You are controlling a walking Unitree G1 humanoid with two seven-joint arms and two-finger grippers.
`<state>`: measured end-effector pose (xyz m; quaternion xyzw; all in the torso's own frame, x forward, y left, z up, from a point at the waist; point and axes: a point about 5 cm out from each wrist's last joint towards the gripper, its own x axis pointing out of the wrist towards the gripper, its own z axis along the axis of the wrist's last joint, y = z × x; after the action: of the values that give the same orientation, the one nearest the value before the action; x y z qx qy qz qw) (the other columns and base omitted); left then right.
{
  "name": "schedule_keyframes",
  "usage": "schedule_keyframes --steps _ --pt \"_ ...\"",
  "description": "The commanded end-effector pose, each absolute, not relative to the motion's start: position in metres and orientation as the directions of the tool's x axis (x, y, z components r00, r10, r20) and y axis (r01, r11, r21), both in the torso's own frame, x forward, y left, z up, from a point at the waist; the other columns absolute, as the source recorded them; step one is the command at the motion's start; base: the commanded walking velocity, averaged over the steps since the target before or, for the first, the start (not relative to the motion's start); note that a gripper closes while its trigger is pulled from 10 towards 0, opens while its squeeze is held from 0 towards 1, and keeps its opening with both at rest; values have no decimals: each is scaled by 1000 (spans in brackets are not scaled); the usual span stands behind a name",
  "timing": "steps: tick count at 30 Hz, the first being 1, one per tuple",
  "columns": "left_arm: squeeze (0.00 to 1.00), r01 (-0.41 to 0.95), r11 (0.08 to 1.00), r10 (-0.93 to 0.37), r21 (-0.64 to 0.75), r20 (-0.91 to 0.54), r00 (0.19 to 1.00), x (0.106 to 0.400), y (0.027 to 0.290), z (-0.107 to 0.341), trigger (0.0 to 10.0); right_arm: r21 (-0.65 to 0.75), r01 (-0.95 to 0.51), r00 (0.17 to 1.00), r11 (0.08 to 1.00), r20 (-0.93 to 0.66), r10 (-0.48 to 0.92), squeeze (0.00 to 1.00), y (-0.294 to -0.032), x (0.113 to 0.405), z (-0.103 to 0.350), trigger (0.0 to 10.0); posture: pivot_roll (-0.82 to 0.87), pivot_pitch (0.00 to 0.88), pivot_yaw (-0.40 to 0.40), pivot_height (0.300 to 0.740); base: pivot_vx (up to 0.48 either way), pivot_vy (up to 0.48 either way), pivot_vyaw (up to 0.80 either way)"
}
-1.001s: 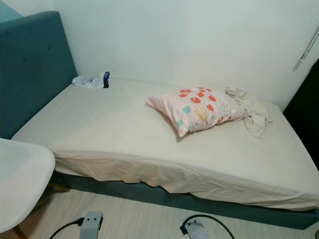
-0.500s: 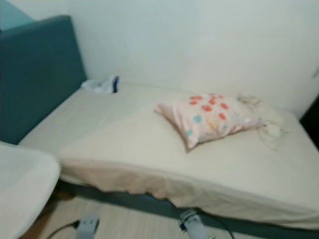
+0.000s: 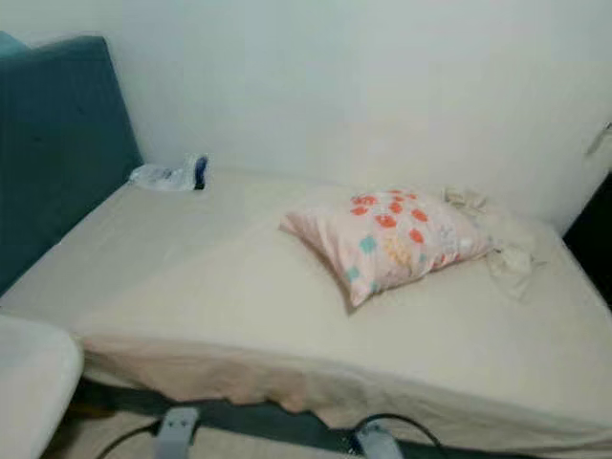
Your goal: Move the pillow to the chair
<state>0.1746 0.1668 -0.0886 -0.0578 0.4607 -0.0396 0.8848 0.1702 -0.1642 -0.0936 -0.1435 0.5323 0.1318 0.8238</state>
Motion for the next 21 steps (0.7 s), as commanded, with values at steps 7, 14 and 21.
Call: schedule_keyframes --steps 7,14,21 --pt "0 14 987 -138 -158 -814 564 173 161 -90 10000 -109 -347 417 932 -907 49 0 -172 174 -91 10000 125 0 -83 740 369 0 0" --pt "0 17 987 -139 -157 -814 563 173 161 -90 10000 -78 -358 416 930 -906 84 0 -169 176 -91 10000 125 0 -83 740 365 0 0" --pt "0 12 988 -135 -156 -814 565 173 162 -90 10000 -74 -382 407 921 -908 96 0 -168 175 -91 10000 128 0 -83 740 41 0 0"
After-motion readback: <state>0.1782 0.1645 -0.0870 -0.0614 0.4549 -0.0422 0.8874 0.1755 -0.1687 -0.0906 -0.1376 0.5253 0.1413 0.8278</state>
